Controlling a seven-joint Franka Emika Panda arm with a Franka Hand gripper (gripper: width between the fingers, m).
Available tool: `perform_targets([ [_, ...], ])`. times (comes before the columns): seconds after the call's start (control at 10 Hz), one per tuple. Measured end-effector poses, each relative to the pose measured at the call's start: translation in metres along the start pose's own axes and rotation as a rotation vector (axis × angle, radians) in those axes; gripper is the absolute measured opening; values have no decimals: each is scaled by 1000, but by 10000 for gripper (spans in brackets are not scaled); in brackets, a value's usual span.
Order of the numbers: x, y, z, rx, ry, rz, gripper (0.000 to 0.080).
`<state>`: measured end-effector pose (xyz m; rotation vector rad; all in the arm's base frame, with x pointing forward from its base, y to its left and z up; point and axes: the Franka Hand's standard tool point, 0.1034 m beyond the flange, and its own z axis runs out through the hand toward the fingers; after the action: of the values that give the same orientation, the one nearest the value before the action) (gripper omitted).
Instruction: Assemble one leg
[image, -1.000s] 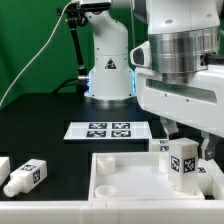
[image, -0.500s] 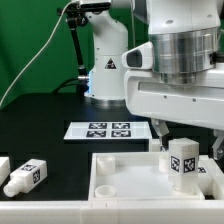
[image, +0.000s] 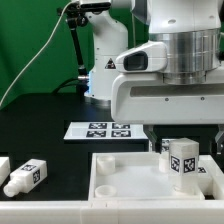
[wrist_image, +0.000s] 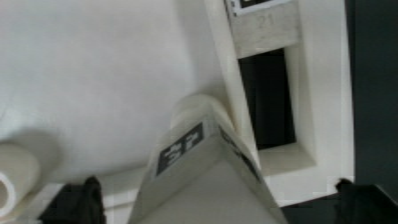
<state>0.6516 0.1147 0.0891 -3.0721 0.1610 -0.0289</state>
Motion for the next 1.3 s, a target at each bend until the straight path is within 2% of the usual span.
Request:
perform_targets([
  [0.3, 5, -1, -2, -24, 32, -293, 649],
  [0.5, 6, 0, -2, -26, 33, -399, 649],
  [0.6, 6, 0, -1, -26, 32, -422, 507],
  [0.7, 6, 0, -1, -25, 32, -413, 507],
  [0.8, 6, 0, -1, -25, 32, -413, 370],
  [0.9, 6, 0, -1, -24, 32, -405, 282],
  [1.3, 6, 0, -1, -22, 33, -282, 282],
])
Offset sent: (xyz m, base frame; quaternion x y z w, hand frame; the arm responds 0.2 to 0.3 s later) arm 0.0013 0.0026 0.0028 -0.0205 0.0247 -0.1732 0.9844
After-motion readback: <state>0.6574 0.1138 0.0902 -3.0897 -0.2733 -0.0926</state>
